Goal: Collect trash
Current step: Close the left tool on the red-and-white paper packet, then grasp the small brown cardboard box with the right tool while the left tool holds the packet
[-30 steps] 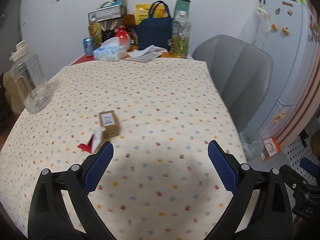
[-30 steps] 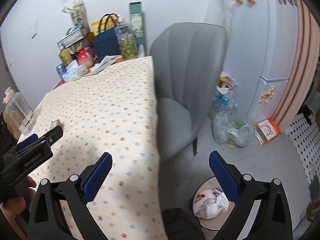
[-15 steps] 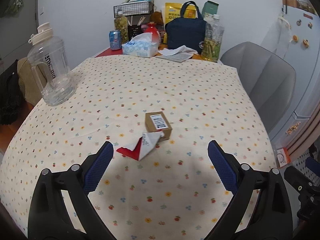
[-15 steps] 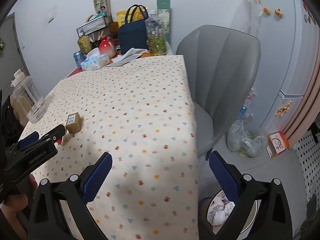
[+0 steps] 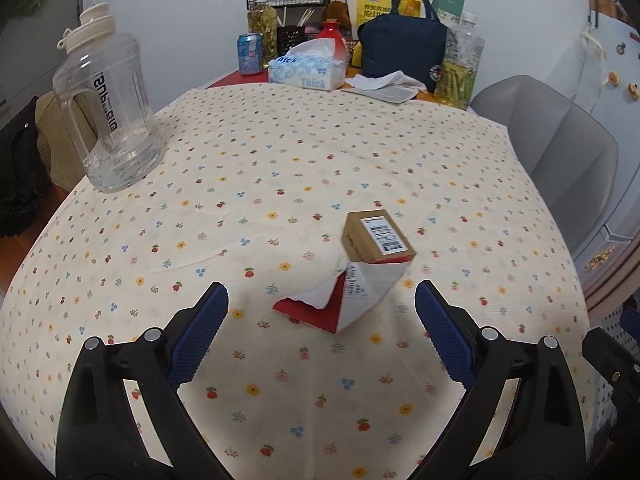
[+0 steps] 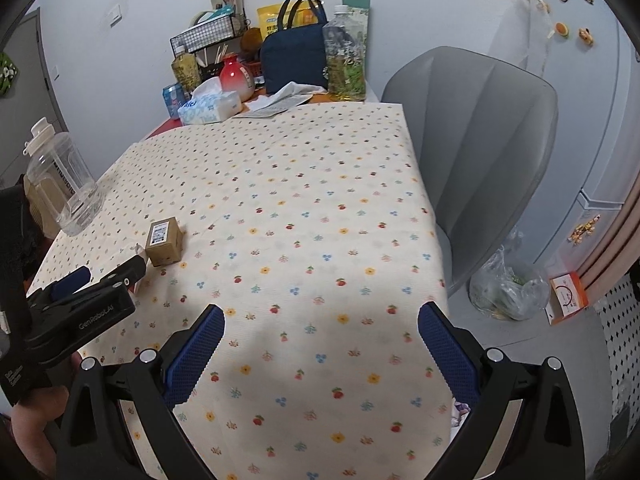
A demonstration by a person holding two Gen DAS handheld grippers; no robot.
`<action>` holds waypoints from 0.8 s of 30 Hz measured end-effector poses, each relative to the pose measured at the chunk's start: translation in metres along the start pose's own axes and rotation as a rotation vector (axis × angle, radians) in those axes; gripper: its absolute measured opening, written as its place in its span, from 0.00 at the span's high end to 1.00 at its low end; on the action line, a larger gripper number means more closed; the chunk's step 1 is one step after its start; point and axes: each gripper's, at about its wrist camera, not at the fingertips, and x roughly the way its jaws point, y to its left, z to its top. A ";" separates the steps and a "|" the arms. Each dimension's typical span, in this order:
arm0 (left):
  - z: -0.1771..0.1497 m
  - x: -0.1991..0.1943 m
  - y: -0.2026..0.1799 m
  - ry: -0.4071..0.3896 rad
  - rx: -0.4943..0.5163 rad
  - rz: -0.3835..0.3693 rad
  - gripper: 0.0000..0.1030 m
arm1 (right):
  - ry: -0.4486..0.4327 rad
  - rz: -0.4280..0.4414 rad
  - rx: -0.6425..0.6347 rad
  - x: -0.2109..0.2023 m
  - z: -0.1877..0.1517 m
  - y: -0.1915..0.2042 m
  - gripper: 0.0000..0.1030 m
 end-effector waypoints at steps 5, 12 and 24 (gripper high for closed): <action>-0.001 0.015 -0.001 0.041 0.006 0.009 0.27 | 0.005 0.011 0.002 0.006 0.003 0.002 0.08; -0.001 0.027 0.001 0.069 -0.002 -0.002 0.53 | 0.010 0.012 0.004 0.011 0.007 0.004 0.08; 0.011 0.013 0.035 0.020 -0.082 0.013 0.89 | 0.002 0.065 -0.052 0.017 0.016 0.041 0.08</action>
